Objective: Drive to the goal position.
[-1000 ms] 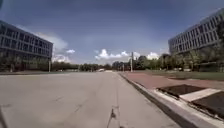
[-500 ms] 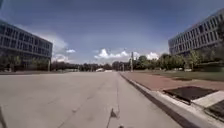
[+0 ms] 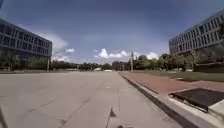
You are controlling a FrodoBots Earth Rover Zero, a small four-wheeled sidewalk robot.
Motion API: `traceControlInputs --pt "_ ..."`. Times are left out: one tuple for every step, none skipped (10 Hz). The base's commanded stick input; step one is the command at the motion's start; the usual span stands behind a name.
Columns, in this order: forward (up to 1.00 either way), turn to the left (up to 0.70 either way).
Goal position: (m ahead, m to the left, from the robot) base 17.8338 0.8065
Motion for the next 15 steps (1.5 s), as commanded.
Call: traceControlInputs --pt "0.70 0.00" --pt "0.70 0.00" --pt "0.70 0.00" --pt "0.70 0.00" --pt "0.70 0.00" --pt "0.70 0.00" --pt "0.70 0.00" --pt "0.70 0.00" --pt "0.70 0.00" --pt "0.70 0.00" --pt "0.70 0.00" --pt "0.70 0.00" --pt "0.70 0.00" --pt "0.70 0.00" --pt "0.70 0.00"
